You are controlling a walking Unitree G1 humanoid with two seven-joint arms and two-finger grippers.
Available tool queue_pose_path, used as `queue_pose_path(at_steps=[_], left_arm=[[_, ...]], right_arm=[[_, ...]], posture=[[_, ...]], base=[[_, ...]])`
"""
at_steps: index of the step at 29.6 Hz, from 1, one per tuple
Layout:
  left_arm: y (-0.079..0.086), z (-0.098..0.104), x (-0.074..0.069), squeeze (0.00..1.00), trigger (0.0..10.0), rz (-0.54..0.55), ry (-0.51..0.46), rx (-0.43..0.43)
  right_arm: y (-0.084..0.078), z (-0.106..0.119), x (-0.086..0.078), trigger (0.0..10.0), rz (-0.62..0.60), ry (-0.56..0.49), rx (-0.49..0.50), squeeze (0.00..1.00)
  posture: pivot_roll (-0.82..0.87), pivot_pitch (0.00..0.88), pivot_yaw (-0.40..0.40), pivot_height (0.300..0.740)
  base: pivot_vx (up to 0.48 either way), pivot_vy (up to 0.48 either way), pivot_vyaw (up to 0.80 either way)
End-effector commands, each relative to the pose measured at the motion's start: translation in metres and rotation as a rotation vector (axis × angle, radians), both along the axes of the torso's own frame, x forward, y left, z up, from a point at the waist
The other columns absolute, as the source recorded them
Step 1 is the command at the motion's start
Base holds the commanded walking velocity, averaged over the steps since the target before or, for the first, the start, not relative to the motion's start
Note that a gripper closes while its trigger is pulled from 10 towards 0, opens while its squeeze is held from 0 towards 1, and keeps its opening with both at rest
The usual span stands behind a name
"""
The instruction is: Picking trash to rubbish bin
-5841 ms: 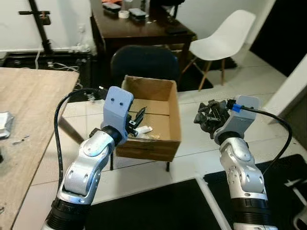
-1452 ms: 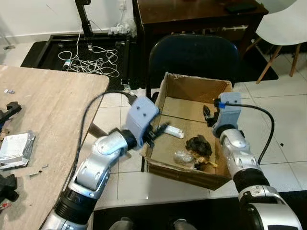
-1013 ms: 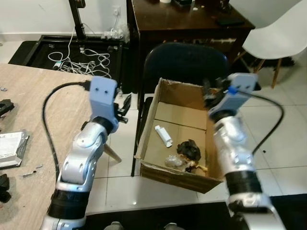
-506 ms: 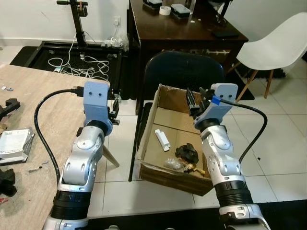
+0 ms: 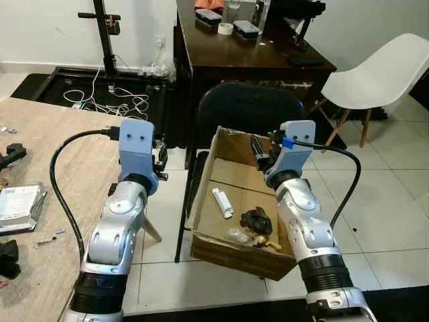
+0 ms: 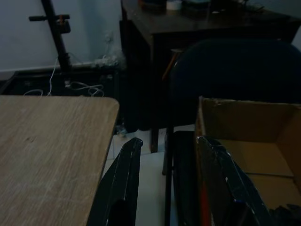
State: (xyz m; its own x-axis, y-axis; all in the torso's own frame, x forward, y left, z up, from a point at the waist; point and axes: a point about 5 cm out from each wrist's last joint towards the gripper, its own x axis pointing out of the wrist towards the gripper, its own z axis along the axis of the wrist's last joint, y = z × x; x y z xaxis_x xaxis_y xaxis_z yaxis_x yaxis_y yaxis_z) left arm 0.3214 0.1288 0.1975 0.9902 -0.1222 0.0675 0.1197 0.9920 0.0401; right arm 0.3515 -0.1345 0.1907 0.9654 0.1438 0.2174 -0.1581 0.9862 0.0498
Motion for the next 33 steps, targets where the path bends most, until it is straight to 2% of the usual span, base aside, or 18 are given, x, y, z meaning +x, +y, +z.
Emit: queue_pose_path(at_steps=[1,16,31,33], left_arm=[[-0.0059,-0.0014,-0.0021,0.00,10.0,-0.029,0.006,0.005],[-0.0062,-0.0003,-0.0036,0.00,10.0,-0.047,0.008,0.009],[-0.0111,-0.0038,-0.0069,0.00,10.0,-0.081,0.043,0.013],[-0.0123,-0.0037,-0.0075,0.00,10.0,-0.097,0.045,0.023]], right_arm=[[-0.0008,-0.0010,-0.0011,10.0,0.001,0.013,0.013,0.00],[0.0005,-0.0032,-0.0031,10.0,0.007,0.037,0.014,0.00],[0.0007,-0.0065,-0.0080,10.0,0.008,0.070,0.017,0.00],[0.0006,-0.0066,-0.0086,10.0,0.008,0.072,0.018,0.00]], posture=[[0.12,0.046,-0.069,0.740],[0.12,0.076,-0.071,0.740],[0.11,0.115,-0.067,0.740],[0.11,0.123,-0.070,0.740]], base=[[0.000,0.000,0.00],[0.000,0.000,0.00],[0.000,-0.392,0.00],[0.000,0.000,0.00]])
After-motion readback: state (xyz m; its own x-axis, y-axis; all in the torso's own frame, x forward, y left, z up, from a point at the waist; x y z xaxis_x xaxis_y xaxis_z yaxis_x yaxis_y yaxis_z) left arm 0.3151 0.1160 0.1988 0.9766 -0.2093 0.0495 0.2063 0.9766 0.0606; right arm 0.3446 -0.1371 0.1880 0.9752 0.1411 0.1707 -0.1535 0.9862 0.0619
